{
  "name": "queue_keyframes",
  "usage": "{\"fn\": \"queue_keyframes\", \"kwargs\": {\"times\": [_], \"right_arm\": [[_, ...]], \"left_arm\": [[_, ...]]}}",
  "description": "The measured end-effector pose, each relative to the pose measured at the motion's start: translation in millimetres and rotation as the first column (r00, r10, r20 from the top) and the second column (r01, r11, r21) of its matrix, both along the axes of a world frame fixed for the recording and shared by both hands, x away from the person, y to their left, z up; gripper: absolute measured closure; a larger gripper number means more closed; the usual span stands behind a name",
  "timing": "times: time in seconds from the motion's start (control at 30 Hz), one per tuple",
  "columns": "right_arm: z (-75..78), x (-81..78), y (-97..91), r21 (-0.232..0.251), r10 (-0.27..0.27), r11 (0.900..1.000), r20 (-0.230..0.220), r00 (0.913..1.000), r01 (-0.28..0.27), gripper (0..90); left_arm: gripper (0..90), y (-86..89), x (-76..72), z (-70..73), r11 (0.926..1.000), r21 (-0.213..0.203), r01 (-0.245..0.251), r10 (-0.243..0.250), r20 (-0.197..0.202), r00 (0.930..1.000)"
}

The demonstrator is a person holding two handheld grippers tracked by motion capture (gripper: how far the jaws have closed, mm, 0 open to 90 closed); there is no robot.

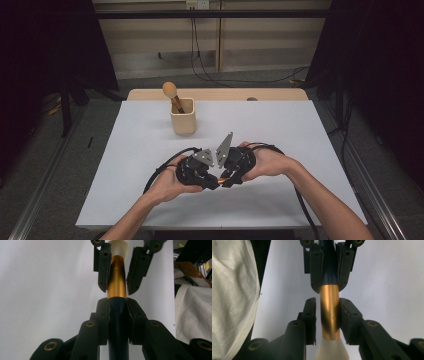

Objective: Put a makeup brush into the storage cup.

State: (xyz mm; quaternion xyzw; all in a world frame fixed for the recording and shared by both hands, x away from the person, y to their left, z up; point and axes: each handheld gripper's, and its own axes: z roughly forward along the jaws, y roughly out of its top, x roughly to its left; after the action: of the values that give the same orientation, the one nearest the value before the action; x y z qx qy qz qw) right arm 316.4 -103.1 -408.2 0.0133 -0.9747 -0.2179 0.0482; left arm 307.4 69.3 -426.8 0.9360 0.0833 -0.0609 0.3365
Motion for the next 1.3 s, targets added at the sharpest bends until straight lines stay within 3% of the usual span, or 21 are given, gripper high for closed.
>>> {"fn": "queue_keyframes", "kwargs": {"times": [0.07,0.13,0.23,0.37,0.43,0.7,0.87,0.97,1.03,1.13,1.3], "right_arm": [[0.3,1.0,0.2,0.019,0.002,0.9998,0.012,0.9999,-0.002,64.9],[2.2,-1.1,-0.5,0.008,-0.007,0.9999,-0.020,0.9998,0.007,61.7],[1.6,-0.6,-2.1,0.015,-0.005,0.9999,-0.004,1.0000,0.005,56.0],[3.6,1.5,-6.6,0.042,-0.023,0.9989,0.014,0.9996,0.023,43.8],[4.7,0.8,-9.5,0.044,-0.040,0.9982,0.001,0.9992,0.040,38.1],[1.2,-1.7,-20.7,0.088,-0.088,0.9924,0.011,0.9961,0.087,14.8],[-2.2,-3.2,-31.9,0.111,-0.119,0.9868,-0.003,0.9929,0.118,3.1],[-2.6,-4.6,-36.9,0.137,-0.174,0.9756,0.008,0.9847,0.171,4.7],[-1.9,-3.6,-41.8,0.167,-0.227,0.9606,0.013,0.9737,0.222,3.8],[-1.3,-2.0,-49.8,0.208,-0.258,0.9453,0.008,0.9660,0.251,3.6],[-6.3,-5.2,-57.4,0.245,-0.269,0.9316,-0.031,0.9627,0.268,3.2]], "left_arm": [[74.5,-0.3,-0.4,-0.6,1.0000,-0.002,-0.005,0.005,0.003,1.0000],[74.4,-0.8,-0.4,-1.0,1.0000,-0.003,-0.004,0.003,-0.003,1.0000],[74.4,-1.7,-1.1,-1.9,0.9999,-0.005,0.010,-0.011,-0.009,0.9999],[74.4,-0.1,-1.8,-1.4,0.9999,-0.011,-0.008,0.008,-0.012,0.9999],[74.4,2.3,-0.9,-0.4,0.9999,-0.011,-0.010,0.010,-0.008,0.9999],[74.4,12.9,0.6,2.6,0.9981,-0.047,-0.039,0.039,-0.007,0.9992],[74.4,22.5,1.0,4.8,0.9917,-0.099,-0.082,0.081,-0.005,0.9967],[74.4,28.9,2.6,4.6,0.9887,-0.109,-0.102,0.102,-0.010,0.9947],[74.4,32.7,2.8,4.4,0.9868,-0.117,-0.112,0.112,-0.007,0.9937],[74.4,37.9,2.6,4.6,0.9820,-0.139,-0.128,0.127,-0.011,0.9918],[74.4,45.1,3.0,4.5,0.9683,-0.192,-0.160,0.158,-0.025,0.9871]]}}
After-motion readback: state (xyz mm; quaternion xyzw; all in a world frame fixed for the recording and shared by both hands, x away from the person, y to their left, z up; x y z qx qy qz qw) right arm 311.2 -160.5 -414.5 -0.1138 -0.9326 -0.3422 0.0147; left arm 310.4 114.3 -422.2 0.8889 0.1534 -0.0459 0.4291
